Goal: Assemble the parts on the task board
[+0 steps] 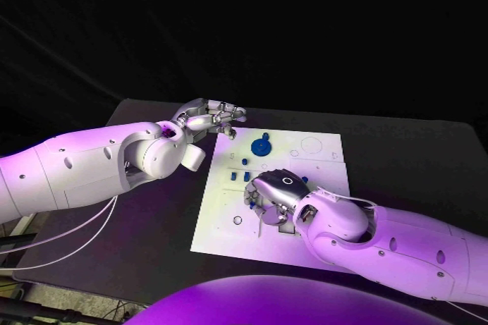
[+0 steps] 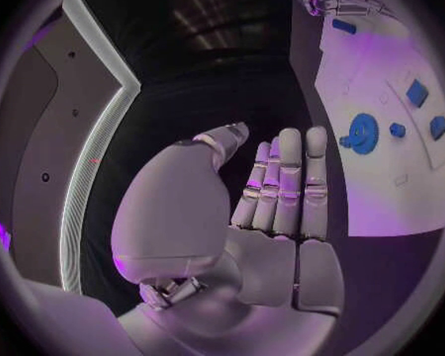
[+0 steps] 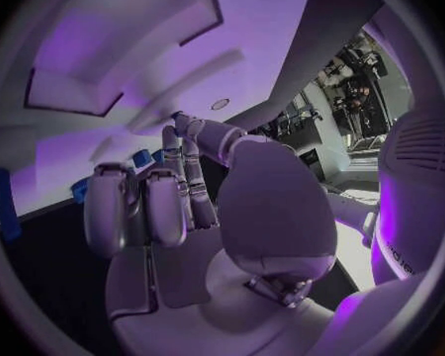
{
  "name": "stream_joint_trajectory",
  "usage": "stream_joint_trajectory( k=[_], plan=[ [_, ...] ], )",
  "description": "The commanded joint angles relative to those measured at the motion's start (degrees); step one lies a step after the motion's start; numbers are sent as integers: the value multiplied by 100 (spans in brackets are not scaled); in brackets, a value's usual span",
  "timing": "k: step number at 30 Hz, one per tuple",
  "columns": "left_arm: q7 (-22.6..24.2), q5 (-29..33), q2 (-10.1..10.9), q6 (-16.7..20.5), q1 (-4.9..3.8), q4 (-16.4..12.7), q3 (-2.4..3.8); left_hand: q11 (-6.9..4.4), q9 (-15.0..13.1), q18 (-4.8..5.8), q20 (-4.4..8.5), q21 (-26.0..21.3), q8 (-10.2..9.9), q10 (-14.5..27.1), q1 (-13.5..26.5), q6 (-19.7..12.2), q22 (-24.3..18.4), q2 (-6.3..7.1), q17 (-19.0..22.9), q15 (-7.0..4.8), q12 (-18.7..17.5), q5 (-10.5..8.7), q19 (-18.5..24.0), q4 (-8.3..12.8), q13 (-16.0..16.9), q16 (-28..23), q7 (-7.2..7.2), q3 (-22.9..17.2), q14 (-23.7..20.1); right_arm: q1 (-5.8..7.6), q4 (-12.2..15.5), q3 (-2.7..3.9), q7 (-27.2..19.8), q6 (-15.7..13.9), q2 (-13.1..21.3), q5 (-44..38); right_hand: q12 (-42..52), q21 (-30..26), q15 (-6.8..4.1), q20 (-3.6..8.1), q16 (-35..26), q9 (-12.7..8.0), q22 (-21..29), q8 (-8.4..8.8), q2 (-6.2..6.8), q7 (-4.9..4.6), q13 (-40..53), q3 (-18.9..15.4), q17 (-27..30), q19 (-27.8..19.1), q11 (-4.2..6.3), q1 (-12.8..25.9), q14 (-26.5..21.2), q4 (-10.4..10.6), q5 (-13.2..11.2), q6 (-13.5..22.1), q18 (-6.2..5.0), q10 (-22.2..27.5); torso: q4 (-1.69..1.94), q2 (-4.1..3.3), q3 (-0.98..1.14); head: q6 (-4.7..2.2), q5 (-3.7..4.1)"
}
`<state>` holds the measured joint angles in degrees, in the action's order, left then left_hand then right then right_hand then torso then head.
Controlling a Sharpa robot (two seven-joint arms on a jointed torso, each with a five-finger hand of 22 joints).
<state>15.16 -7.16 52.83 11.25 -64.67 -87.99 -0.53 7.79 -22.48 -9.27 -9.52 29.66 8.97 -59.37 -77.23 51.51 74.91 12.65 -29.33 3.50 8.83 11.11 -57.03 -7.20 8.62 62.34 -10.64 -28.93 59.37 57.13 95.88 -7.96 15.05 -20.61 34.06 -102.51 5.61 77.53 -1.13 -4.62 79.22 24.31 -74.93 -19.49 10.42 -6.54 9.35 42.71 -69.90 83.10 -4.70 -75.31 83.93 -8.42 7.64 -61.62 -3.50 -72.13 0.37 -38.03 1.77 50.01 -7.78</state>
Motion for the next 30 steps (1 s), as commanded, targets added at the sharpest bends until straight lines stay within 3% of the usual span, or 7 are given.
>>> stream_joint_trajectory(
  k=[1,8,12,13,16,24,30],
  plan=[
    [14,11,-1,-87,-3,-10,5,-12,9,-96,-2,-32,29,38,-19,-43,23,10,7,7,27,24,-6,34,6,-27,-8,-3,-44,-16,26,-11,-79,279,-4,-81,17,-6,-39,9,34,6,-1011,-3,-37,-15,322,46,-9,5,184,8,244,-1,22,4,49,-219,0,4,0,-1,14],
    [6,11,7,-88,-3,-3,5,-12,9,-96,-2,-32,29,38,-19,-43,23,10,7,7,27,24,-6,34,6,-27,-8,-3,-44,-18,38,-19,-92,304,24,-84,-96,-60,1,-18,27,16,-1006,86,18,-62,338,3,36,-32,135,132,230,22,106,113,39,-78,-4,5,-1,-1,-1],
    [0,11,6,-91,-3,2,5,-10,10,-96,-3,-34,32,48,-17,-45,25,9,11,9,27,24,-8,35,6,-31,-9,-2,-48,-17,-18,-21,-102,148,46,-51,-217,-401,198,-176,-40,-99,-891,446,216,-269,159,-28,211,-219,-95,389,172,104,157,665,-27,625,-7,10,0,-1,-3],
    [-1,11,6,-92,-3,3,5,-10,10,-96,-3,-34,32,48,-17,-45,25,9,11,9,27,24,-8,35,6,-31,-9,-2,-48,-17,-27,-21,-106,99,53,-46,-198,-747,283,-257,-160,-170,-760,588,321,-369,52,-80,448,-402,-195,468,102,124,123,896,-98,970,-8,12,1,-1,-5],
    [-3,11,6,-92,-3,7,5,-10,10,-96,-3,-34,32,48,-17,-45,25,9,11,9,27,24,-8,35,6,-31,-9,-2,-48,-17,-29,-22,-121,-32,83,-38,-190,-1172,318,-323,-302,-242,-590,681,359,-374,-82,-271,725,-608,-236,434,10,115,125,1071,-191,1346,-3,8,4,-1,8],
    [-6,12,11,-97,-3,19,5,-10,10,-96,-3,-34,32,48,-17,-45,25,9,11,9,27,24,-8,35,6,-31,-9,-2,-48,7,209,-12,-119,-258,392,-23,-75,-1119,302,-320,-225,-260,-601,630,302,-347,-118,-381,630,-537,-215,365,52,112,191,978,-174,1288,-8,9,3,-1,24],
    [-6,12,34,-97,-3,29,5,-7,11,-95,-5,-37,34,61,-14,-49,27,6,15,12,27,24,-10,36,5,-34,-11,-3,-54,220,558,34,-41,-318,900,173,17,-1017,284,-304,-184,-260,-639,566,292,-331,-129,-393,600,-453,-192,423,72,160,267,845,-150,1147,-16,10,2,-1,66]
  ],
)
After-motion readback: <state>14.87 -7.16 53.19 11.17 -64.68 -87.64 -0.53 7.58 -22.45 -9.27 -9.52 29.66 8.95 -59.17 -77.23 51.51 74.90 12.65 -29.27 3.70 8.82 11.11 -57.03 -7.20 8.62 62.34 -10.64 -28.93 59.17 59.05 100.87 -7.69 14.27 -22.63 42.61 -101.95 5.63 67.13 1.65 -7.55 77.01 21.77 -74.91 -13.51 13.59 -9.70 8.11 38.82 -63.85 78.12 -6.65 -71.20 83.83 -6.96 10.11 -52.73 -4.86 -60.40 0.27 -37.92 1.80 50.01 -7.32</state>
